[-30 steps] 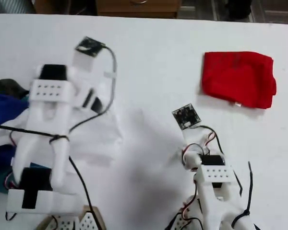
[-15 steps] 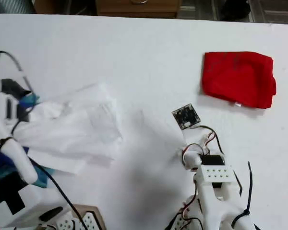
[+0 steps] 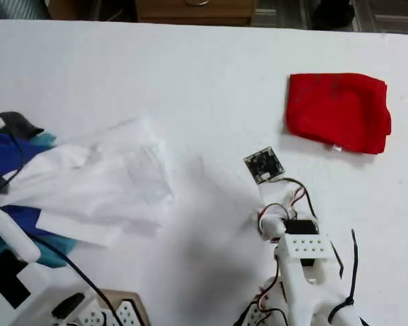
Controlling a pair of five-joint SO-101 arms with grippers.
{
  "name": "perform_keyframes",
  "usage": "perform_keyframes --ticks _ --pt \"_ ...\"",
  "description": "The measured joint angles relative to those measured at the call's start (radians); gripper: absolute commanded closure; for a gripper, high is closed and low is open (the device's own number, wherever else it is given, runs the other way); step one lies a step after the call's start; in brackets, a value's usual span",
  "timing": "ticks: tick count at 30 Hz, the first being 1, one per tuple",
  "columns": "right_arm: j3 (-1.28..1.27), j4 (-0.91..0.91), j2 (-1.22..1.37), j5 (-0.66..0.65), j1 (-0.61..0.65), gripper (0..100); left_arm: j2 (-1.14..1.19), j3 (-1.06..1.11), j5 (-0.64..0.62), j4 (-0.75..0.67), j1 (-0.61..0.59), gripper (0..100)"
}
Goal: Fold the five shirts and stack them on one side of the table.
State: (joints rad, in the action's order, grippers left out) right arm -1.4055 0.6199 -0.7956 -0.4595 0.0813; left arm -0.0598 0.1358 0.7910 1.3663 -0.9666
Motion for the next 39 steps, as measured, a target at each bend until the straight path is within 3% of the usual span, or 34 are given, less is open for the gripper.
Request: perform_keyframes --ticks 6,12,19,27,29,31,39 --pt "0.0 0.0 0.0 0.0 0.0 97.9 0.0 0.058 0.032 -0.012 0.003 75" --pt "0.0 0.0 0.0 0.0 0.0 97.9 0.0 0.061 0.049 -0.017 0.012 89" --pt "0.0 0.0 0.0 0.0 0.0 97.9 0.0 0.061 0.049 -0.017 0.068 82" --pt "0.0 0.0 0.0 0.0 0.0 97.9 0.0 0.071 0.049 -0.017 0.074 81" --pt "0.0 0.0 0.0 0.0 0.0 97.9 0.0 0.071 0.049 -0.017 0.074 85" --pt "0.0 0.0 0.0 0.0 0.0 97.9 0.0 0.071 0.049 -0.017 0.074 97" --pt "0.0 0.0 0.0 0.0 0.0 97.8 0.0 0.071 0.049 -0.017 0.074 97"
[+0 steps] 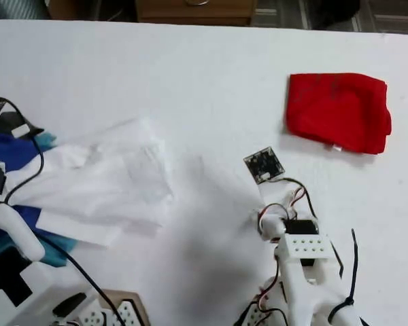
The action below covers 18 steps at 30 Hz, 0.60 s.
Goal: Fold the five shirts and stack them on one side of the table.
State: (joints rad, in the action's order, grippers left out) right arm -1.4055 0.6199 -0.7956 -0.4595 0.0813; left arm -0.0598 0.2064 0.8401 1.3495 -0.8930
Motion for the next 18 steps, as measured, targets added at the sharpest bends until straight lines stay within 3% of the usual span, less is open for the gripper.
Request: perform_keyframes --ticks 8,15,18 --pt "0.0 0.0 0.0 0.0 0.0 97.8 0.0 -0.003 -0.002 0.058 0.023 97" --pt "0.0 0.0 0.0 0.0 0.0 97.6 -0.135 -0.18 -0.144 0.233 0.199 97" --pt "0.0 0.0 0.0 0.0 0.0 92.8 -0.219 -0.273 -0.18 0.298 0.295 97"
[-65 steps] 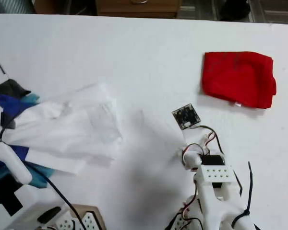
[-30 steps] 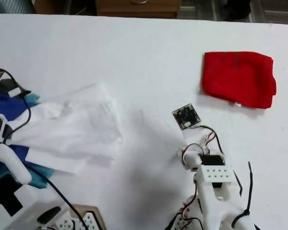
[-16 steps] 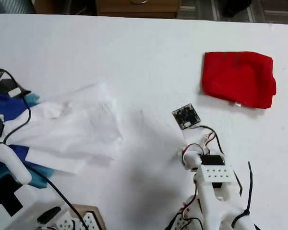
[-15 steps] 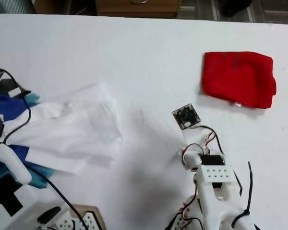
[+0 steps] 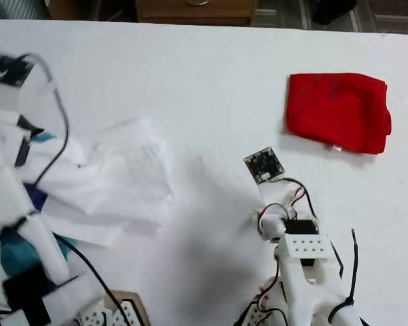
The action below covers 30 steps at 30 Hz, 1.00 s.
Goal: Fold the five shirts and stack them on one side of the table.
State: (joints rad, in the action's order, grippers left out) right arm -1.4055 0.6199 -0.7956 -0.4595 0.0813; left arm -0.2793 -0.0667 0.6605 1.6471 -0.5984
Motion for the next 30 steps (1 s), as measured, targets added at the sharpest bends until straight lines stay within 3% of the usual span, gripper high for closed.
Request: perform_keyframes --ticks 5,10,20,27,30 --pt "0.13 0.064 0.0 0.074 0.002 85.6 -0.135 -0.114 -0.014 0.097 0.069 97" --pt "0.457 0.236 0.152 0.126 0.121 85.4 -0.269 -0.118 -0.012 0.121 0.051 97" --pt "1.223 0.402 0.802 0.157 0.41 84.8 -0.422 -0.029 -0.012 0.123 -0.012 97" --pt "1.752 0.624 1.326 0.199 0.525 68.5 -0.427 0.095 -0.014 0.123 -0.021 97" --pt "1.973 0.73 1.511 0.199 0.572 66.9 -0.427 0.095 -0.014 0.123 -0.02 97"
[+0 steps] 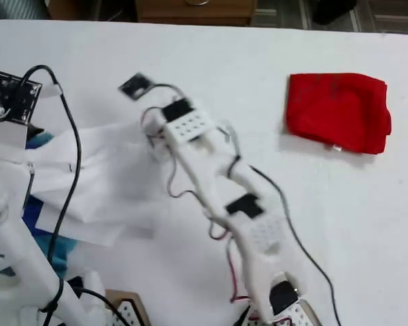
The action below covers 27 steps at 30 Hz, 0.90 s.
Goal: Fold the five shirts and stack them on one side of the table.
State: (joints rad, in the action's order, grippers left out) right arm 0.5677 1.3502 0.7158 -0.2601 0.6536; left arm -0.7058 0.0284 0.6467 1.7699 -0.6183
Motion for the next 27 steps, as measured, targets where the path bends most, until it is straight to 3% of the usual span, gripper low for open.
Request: perform_keyframes --ticks 11,13,16,18,20,27 --pt "0.6 0.238 0.416 0.0 0.127 68.6 0.0 0.003 0.0 0.0 -0.002 97" --pt "0.657 0.255 0.456 0.0 0.14 77.2 0.0 0.003 0.0 0.0 0.0 97" --pt "0.727 0.279 0.503 0.0 0.147 99.8 0.0 0.006 0.0 0.0 -0.002 97" --pt "0.769 0.287 0.525 0.003 0.147 94.7 0.0 0.006 0.0 0.0 -0.002 97" --pt "0.801 0.288 0.54 0.005 0.147 98.7 0.0 0.006 0.0 0.0 -0.002 97" --pt "0.924 0.33 0.551 0.005 0.12 97.8 0.0 0.009 0.0 0.0 -0.002 97"
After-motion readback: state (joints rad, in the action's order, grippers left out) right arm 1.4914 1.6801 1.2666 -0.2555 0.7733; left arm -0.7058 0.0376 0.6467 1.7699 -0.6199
